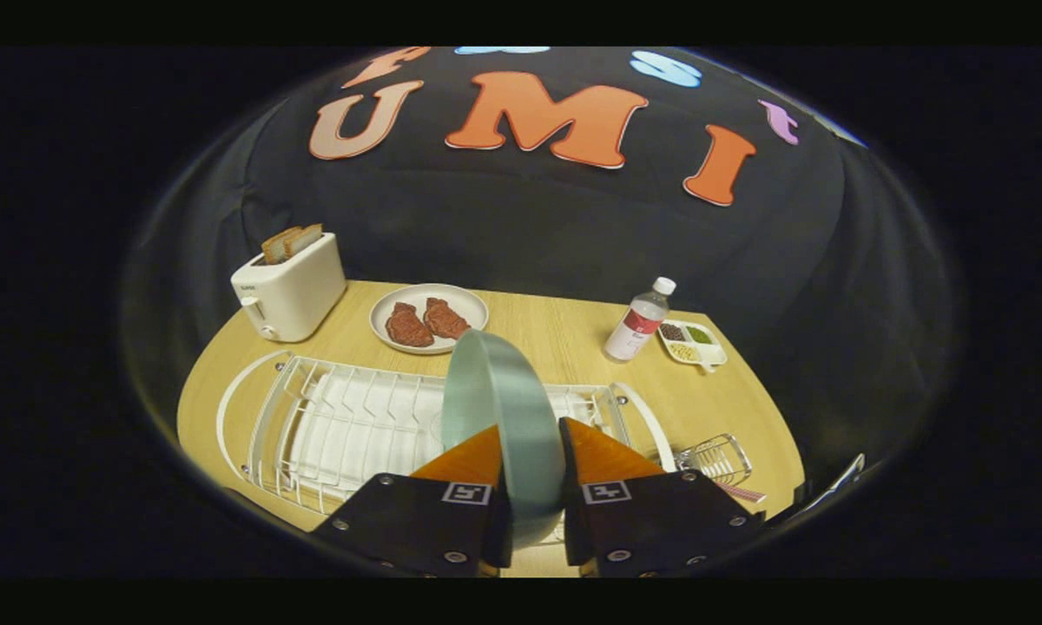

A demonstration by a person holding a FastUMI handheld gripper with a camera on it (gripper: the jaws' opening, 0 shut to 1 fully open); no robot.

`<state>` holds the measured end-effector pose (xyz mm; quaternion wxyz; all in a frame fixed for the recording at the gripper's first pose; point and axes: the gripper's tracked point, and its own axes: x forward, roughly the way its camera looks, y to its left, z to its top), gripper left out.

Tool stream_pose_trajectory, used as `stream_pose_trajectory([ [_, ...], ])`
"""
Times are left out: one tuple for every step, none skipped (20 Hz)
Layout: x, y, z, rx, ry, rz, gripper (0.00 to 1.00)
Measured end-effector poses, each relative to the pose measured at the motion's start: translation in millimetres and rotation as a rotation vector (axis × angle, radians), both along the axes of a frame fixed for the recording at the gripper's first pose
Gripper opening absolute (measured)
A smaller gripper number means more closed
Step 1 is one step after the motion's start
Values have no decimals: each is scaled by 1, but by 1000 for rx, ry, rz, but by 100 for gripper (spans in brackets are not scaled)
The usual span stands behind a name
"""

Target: Take the plate from the dish rack, then take the spoon from the basket and place it into the plate.

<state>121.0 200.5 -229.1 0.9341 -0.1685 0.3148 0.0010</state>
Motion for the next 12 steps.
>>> stream_pose_trajectory([
  [-1,0,3,6,-5,-5,24],
  [-1,0,5,17,-4,-13,24],
  [-4,-1,5,30,1,-18,24],
  [-6,-2,5,43,8,-20,24],
  [-8,-4,6,50,12,-22,24],
  [-11,-7,9,55,11,-23,24],
  [-14,-10,12,64,6,-23,24],
  [-18,-12,14,80,8,-25,24],
  [-22,-14,14,107,16,-27,24],
  [-29,-15,14,142,28,-30,24],
  [-37,-17,14,173,38,-30,24],
  [-45,-22,13,188,46,-28,24],
])
